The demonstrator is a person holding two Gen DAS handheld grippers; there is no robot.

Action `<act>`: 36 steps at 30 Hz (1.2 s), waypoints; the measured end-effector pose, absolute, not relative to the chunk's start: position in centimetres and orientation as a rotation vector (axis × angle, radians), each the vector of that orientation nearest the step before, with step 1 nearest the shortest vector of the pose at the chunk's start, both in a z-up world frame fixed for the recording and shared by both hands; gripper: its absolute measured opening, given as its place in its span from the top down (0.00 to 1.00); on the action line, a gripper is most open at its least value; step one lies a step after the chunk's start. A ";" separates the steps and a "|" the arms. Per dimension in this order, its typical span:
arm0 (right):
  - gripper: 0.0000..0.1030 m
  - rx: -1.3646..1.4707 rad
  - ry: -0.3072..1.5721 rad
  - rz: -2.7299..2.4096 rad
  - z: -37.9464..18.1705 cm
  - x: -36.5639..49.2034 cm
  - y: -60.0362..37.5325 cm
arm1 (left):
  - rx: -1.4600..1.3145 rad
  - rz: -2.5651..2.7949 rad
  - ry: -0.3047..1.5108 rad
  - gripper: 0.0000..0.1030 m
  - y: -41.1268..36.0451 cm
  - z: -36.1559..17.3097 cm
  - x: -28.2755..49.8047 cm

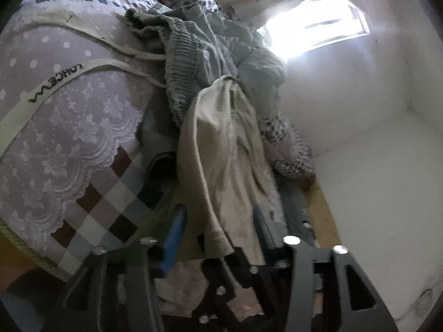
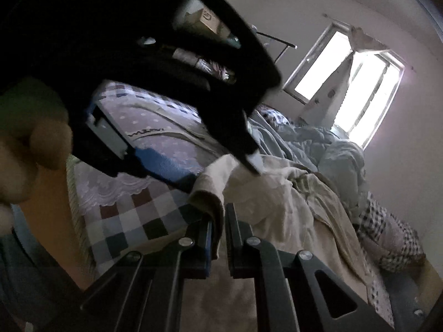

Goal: Fold clothes
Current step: 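Lift the shirt hem with both grippers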

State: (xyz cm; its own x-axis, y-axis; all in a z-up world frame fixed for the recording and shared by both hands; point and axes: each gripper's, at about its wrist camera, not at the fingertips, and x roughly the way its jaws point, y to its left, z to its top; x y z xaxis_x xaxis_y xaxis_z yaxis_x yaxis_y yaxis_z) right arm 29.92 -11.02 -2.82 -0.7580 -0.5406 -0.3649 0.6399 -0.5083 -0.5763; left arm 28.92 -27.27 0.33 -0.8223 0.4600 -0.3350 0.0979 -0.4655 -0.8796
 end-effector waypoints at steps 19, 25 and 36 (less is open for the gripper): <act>0.66 0.114 1.018 -2.292 -3.0 30.4 -11.6 | -0.811 2.309 -1.564 0.98 -27.6 -0.8 28.8; 0.64 0.042 1.042 -2.299 -2.7 31.0 -12.2 | -0.795 2.290 -1.558 0.98 -27.6 -0.7 28.8; 0.99 0.247 0.900 -2.283 -0.4 28.5 -11.6 | -0.693 2.330 -1.611 0.96 -28.5 -0.2 29.7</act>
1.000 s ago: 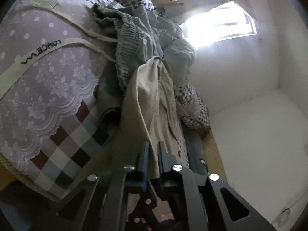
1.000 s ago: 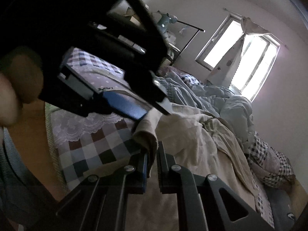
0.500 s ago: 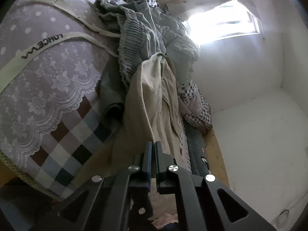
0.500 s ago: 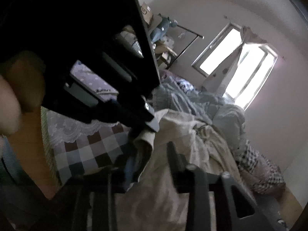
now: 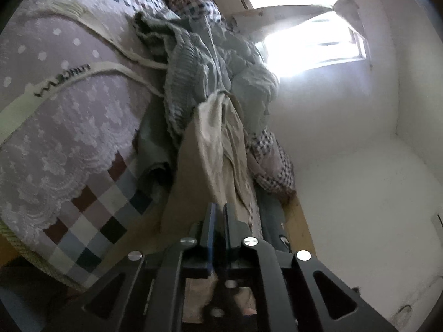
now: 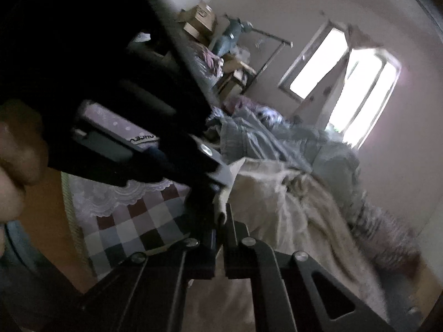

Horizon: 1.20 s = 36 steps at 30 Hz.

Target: Fold clothes

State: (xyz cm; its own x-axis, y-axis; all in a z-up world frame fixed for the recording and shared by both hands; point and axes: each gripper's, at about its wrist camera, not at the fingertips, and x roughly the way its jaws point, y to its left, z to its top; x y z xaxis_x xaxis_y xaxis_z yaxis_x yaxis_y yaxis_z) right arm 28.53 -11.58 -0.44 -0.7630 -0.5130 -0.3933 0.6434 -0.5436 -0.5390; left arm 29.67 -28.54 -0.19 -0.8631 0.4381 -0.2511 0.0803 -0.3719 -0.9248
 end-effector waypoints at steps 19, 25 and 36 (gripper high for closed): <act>0.99 0.484 0.272 -2.252 23.6 16.9 -3.7 | -0.716 2.517 -1.345 0.27 -24.0 3.5 25.9; 0.99 0.480 0.209 -2.296 30.4 11.2 -2.1 | -0.760 2.556 -1.145 0.22 -20.7 5.8 22.2; 0.99 0.495 0.119 -2.382 36.8 2.3 1.4 | -0.727 2.826 -0.624 0.21 -17.7 10.2 11.3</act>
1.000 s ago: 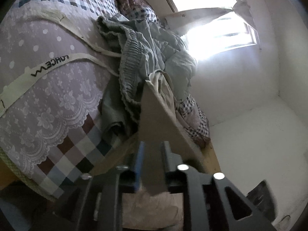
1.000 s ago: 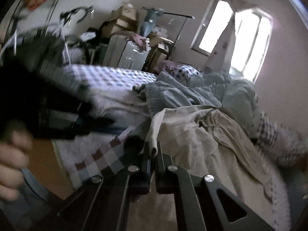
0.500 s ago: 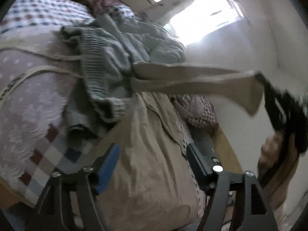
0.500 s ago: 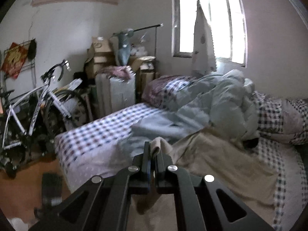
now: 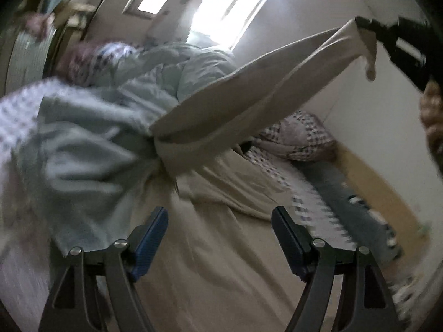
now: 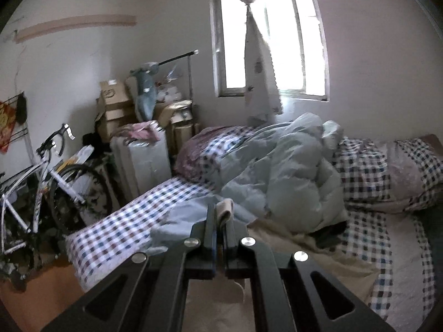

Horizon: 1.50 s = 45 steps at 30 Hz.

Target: Fold clothes

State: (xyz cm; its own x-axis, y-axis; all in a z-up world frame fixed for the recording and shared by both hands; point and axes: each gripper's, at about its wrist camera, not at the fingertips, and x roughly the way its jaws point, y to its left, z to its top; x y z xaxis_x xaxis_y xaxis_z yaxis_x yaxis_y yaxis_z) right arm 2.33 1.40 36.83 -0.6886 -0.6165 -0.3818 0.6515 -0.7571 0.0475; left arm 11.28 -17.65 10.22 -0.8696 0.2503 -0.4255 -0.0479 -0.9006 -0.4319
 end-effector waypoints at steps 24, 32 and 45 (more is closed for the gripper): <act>0.99 0.529 0.034 -2.470 42.9 -8.9 7.9 | -0.917 2.944 0.255 0.27 -15.9 6.4 -2.1; 0.99 0.542 0.070 -2.463 43.1 -8.7 7.5 | -1.103 2.797 0.674 0.72 -14.4 3.0 -6.4; 0.99 0.559 0.093 -2.475 41.5 -9.5 9.4 | -0.997 2.809 0.908 0.94 -14.5 2.3 -7.1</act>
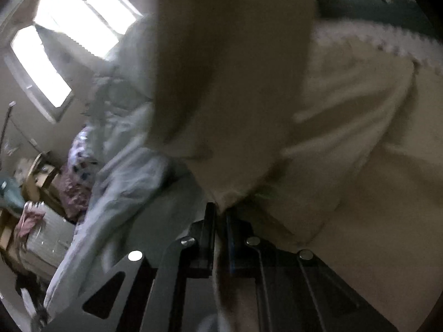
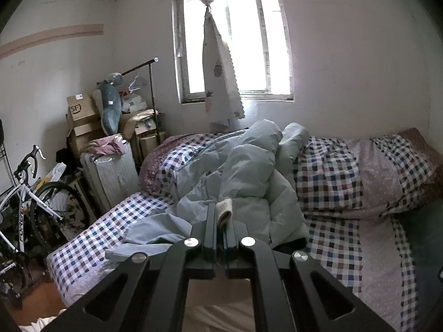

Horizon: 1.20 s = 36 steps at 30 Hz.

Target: Fold clothes

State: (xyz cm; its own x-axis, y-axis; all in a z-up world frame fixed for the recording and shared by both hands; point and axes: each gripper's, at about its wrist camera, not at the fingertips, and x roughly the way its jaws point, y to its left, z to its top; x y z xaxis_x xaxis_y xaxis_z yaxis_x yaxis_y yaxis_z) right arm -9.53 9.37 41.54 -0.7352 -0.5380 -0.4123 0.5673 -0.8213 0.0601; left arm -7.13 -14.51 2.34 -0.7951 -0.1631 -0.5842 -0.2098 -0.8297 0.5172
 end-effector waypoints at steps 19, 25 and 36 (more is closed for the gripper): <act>0.99 0.956 -0.097 -2.613 25.4 -19.5 25.8 | -0.828 2.971 0.813 0.95 -17.7 3.1 -3.1; 0.99 1.136 -0.164 -2.594 18.3 -22.6 29.9 | -0.795 2.960 0.815 0.95 -17.0 3.8 -2.0; 0.99 1.217 -0.226 -2.526 15.0 -22.3 31.7 | -0.824 2.945 0.771 0.95 -17.0 3.5 -1.7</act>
